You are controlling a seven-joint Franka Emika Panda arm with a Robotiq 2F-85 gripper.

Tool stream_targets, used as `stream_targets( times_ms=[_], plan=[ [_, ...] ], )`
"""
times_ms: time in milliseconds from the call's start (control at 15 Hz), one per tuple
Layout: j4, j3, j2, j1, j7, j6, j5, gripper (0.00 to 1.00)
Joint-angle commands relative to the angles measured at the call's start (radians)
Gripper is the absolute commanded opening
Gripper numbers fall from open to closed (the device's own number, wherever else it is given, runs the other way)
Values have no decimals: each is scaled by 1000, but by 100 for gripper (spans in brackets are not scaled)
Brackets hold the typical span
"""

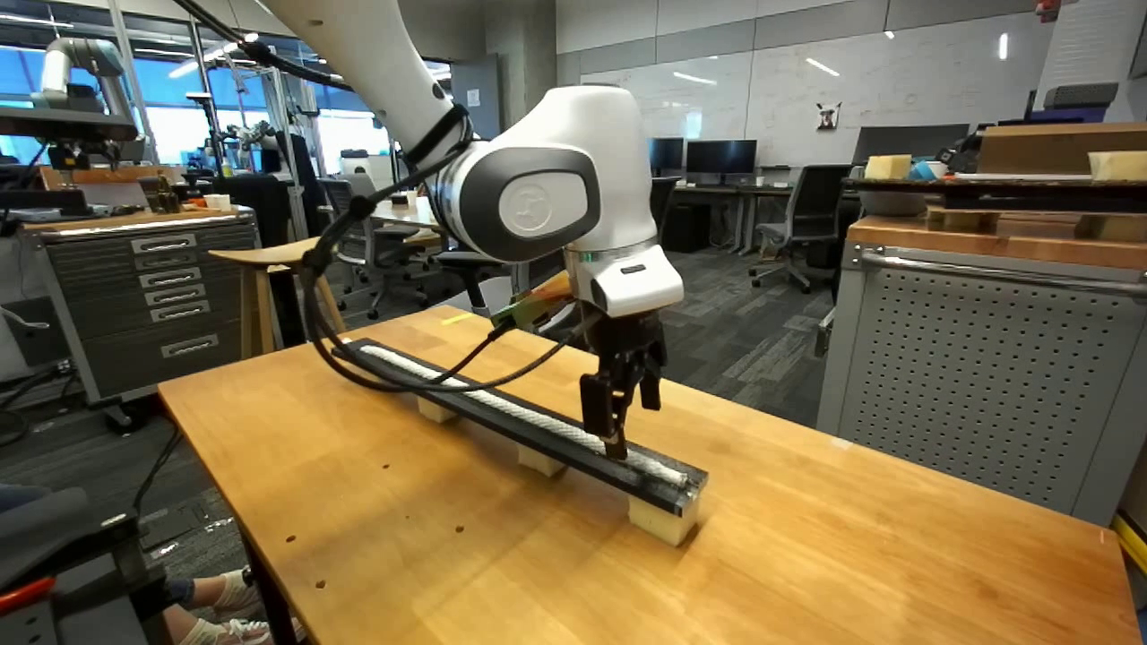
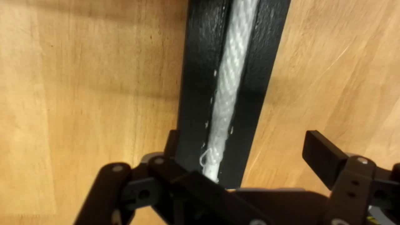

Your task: Align the rope with the center of the black object

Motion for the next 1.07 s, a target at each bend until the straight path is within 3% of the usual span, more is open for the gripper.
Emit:
stream_targets(
  times_ms=[0, 400, 733, 1000],
  plan=[
    [-76, -1, -119, 48, -57, -15, -84, 100],
    [-160, 48, -243, 116, -159, -65, -230, 100],
    [-257, 164, -304, 110, -351, -75, -192, 100],
    [-333, 212, -320, 128, -462, -73, -220, 100]
  ],
)
